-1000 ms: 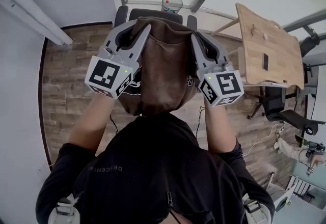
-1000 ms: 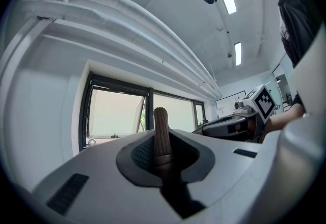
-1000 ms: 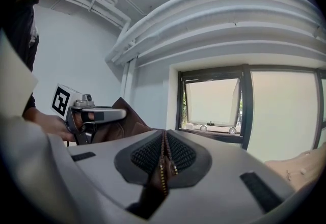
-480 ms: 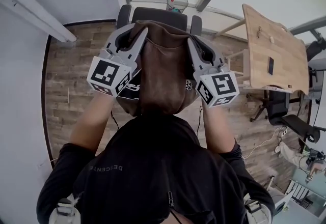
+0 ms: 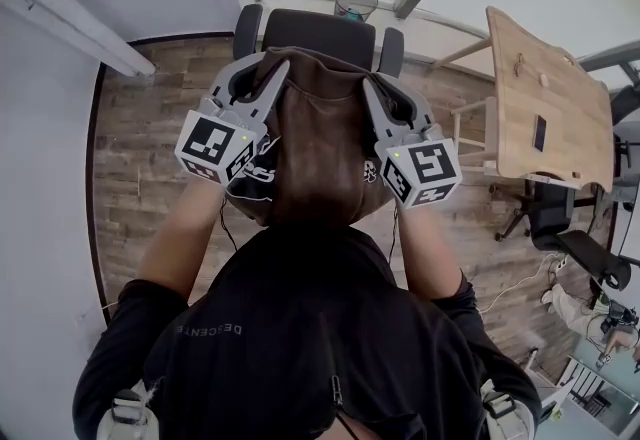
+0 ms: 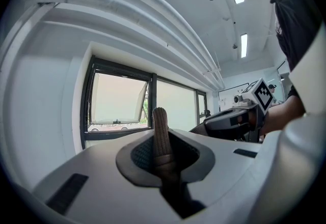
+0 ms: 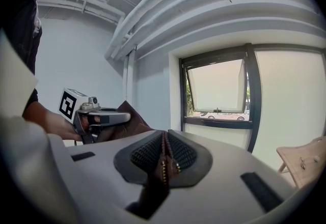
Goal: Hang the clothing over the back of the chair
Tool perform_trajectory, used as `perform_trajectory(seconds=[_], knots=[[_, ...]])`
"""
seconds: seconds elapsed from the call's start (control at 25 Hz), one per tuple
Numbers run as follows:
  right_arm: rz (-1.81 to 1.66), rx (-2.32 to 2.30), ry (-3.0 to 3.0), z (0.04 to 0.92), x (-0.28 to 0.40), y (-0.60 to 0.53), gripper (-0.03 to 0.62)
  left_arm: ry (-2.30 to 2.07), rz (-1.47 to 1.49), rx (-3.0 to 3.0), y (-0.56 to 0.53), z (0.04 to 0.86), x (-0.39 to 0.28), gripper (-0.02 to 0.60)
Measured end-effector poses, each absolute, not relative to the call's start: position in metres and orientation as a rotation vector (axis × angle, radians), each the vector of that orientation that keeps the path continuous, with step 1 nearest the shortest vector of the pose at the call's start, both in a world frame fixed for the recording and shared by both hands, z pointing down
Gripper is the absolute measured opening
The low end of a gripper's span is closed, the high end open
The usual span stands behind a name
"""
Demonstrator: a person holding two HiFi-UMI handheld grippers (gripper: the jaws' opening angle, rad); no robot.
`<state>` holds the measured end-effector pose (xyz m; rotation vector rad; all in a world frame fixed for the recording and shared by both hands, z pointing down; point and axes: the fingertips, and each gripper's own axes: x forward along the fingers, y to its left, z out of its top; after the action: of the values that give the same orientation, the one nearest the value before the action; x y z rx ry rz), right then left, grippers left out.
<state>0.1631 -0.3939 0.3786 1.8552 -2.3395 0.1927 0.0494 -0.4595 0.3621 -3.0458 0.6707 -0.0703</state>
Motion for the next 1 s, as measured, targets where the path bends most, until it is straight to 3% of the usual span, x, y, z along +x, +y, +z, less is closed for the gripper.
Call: perform_trajectory(seconds=[1.0], knots=[[0.441, 1.797, -2.275, 0.467, 0.178, -0.418, 0.069, 0.689, -0.303, -3.129, -0.480, 0.451, 0.064, 0.052]])
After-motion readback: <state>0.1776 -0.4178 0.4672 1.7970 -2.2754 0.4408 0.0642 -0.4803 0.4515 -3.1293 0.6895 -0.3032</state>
